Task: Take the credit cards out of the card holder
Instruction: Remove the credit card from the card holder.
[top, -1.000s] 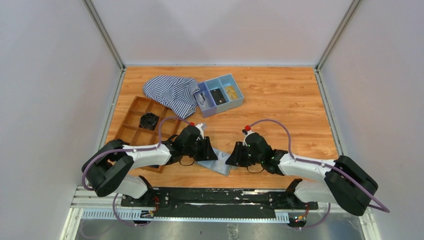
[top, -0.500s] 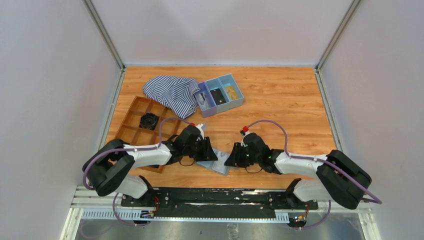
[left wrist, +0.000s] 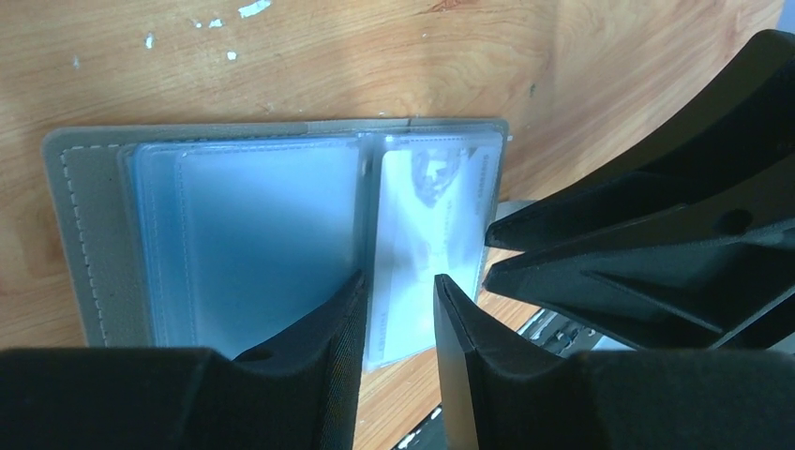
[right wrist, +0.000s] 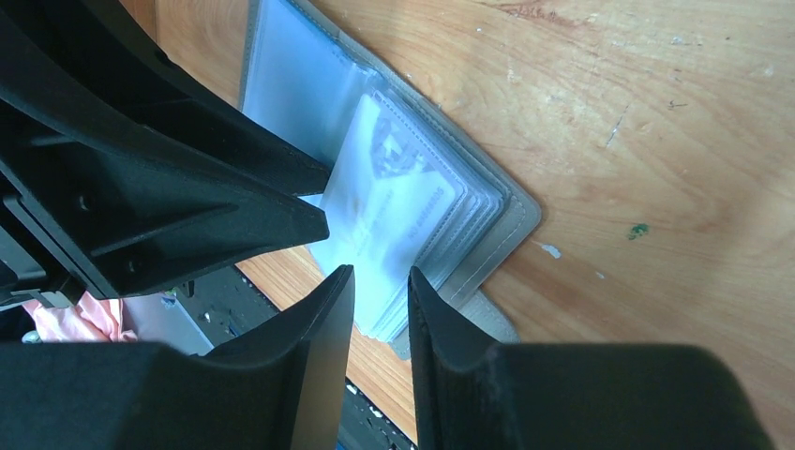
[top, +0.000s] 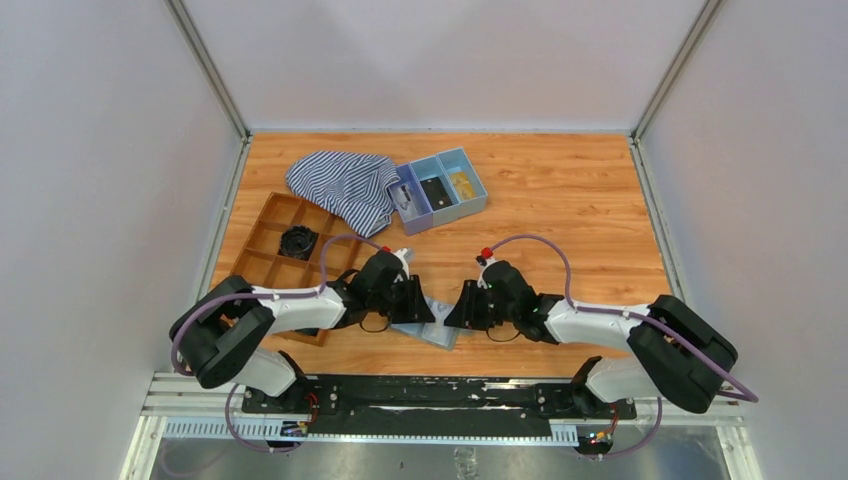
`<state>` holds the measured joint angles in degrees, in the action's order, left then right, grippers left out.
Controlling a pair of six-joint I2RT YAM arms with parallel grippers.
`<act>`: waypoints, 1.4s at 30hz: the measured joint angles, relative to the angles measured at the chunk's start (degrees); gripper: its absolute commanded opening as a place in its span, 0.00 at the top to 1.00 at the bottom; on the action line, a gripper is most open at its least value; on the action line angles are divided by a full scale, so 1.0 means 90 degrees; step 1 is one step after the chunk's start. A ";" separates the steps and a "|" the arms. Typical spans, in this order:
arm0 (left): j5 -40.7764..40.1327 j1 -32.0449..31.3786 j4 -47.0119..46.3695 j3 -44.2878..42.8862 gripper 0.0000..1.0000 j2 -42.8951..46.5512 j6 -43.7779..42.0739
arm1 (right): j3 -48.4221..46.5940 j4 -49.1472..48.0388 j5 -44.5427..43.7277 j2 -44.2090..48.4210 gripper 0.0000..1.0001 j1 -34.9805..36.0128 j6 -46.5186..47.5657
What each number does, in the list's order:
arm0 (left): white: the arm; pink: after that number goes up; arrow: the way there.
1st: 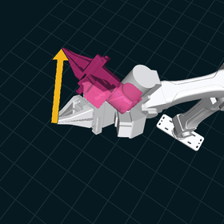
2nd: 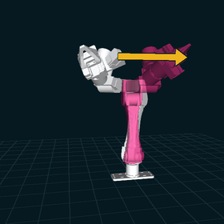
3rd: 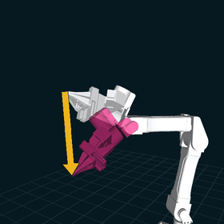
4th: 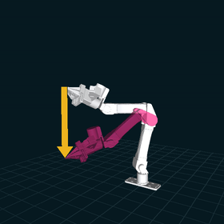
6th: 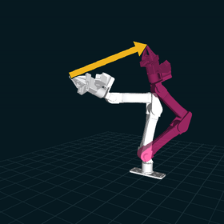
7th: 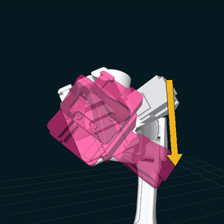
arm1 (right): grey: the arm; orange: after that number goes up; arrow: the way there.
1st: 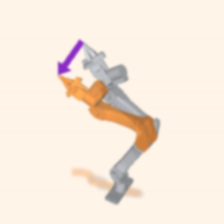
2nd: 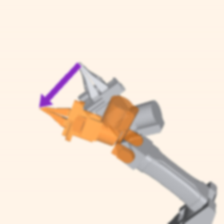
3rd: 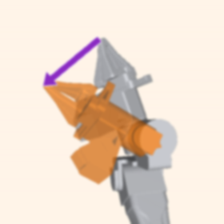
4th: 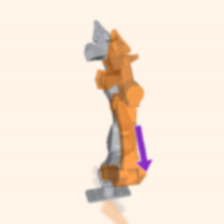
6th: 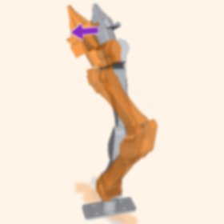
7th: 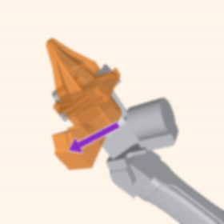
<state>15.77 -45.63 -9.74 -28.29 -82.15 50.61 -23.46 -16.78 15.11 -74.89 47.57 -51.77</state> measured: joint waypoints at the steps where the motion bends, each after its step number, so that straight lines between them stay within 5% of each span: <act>1: 0.0012 0.0002 0.0002 -0.0019 0.66 -0.0015 0.0000 | 0.0000 0.0000 0.0000 0.0000 0.69 0.0000 -0.0002; 31: -0.0036 0.0153 -0.0002 0.0153 0.64 0.0619 0.0056 | 0.0255 0.0631 -0.0070 0.1581 0.67 0.0000 -0.0673; 42: 0.0114 0.0925 -0.0005 0.0554 0.64 0.0899 -0.0039 | 0.0355 0.0233 -0.0129 0.0716 0.65 0.0000 -0.0991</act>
<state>16.80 -37.30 -9.78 -23.31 -74.06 50.26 -20.27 -14.68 13.96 -68.45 47.57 -60.69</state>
